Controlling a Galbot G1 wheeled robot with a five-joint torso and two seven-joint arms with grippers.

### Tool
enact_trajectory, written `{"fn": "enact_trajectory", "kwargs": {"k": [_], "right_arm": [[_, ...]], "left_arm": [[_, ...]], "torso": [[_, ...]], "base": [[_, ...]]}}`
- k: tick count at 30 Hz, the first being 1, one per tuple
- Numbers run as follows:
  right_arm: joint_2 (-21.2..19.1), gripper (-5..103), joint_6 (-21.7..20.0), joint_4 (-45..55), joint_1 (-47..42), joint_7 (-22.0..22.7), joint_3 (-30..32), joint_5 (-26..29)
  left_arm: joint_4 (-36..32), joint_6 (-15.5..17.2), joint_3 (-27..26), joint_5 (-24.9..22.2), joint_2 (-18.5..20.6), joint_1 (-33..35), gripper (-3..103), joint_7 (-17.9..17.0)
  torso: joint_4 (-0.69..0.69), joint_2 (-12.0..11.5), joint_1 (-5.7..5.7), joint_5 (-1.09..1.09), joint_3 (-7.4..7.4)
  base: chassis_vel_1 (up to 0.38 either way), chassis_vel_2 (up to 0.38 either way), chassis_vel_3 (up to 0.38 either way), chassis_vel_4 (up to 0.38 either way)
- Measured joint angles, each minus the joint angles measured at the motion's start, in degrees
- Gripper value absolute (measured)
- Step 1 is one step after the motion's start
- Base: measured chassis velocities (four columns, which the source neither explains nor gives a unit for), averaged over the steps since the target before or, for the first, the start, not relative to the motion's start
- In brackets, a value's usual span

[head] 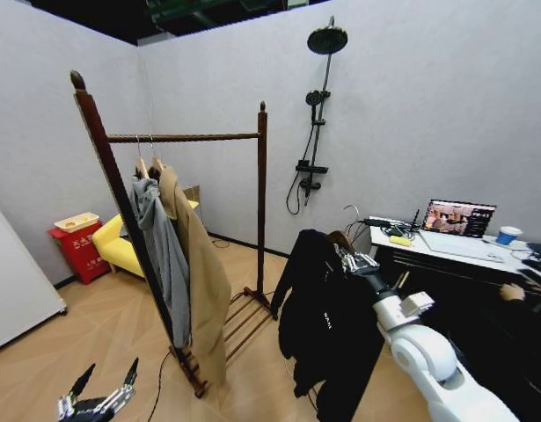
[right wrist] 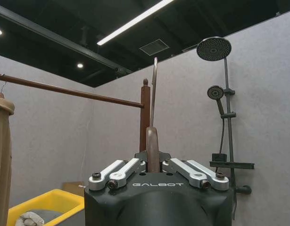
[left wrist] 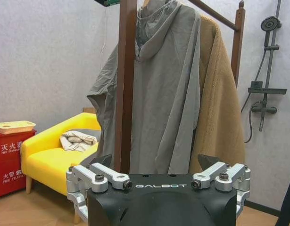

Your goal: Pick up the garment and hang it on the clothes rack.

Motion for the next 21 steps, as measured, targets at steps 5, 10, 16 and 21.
{"fn": "enact_trajectory", "kwargs": {"k": [5, 10, 16, 21], "right_arm": [[-0.4, 10, -0.4, 0.1, 0.7, -0.6, -0.3, 0.5], [-0.4, 10, -1.3, 0.6, 1.7, -1.4, -1.2, 1.1], [-1.8, 10, -4.3, 1.3, 5.7, -3.6, -2.5, 6.3], [-4.5, 10, -10.4, 3.3, 16.1, -0.9, -6.6, 21.4]], "left_arm": [[0.0, 0.0, 0.0, 0.0, 0.0, 0.0, 100, 0.0], [0.0, 0.0, 0.0, 0.0, 0.0, 0.0, 100, 0.0], [0.0, 0.0, 0.0, 0.0, 0.0, 0.0, 100, 0.0], [0.0, 0.0, 0.0, 0.0, 0.0, 0.0, 100, 0.0]], "torso": [[0.01, 0.0, 0.01, 0.00, 0.01], [-0.02, 0.0, 0.02, -0.02, 0.01], [0.01, 0.0, 0.01, -0.02, 0.00], [-0.01, -0.1, 0.10, -0.04, 0.03]], "base": [[-0.165, 0.180, 0.156, -0.145], [-0.233, 0.233, 0.216, -0.248], [-0.277, 0.295, 0.277, -0.273], [-0.282, 0.255, 0.259, -0.260]]}}
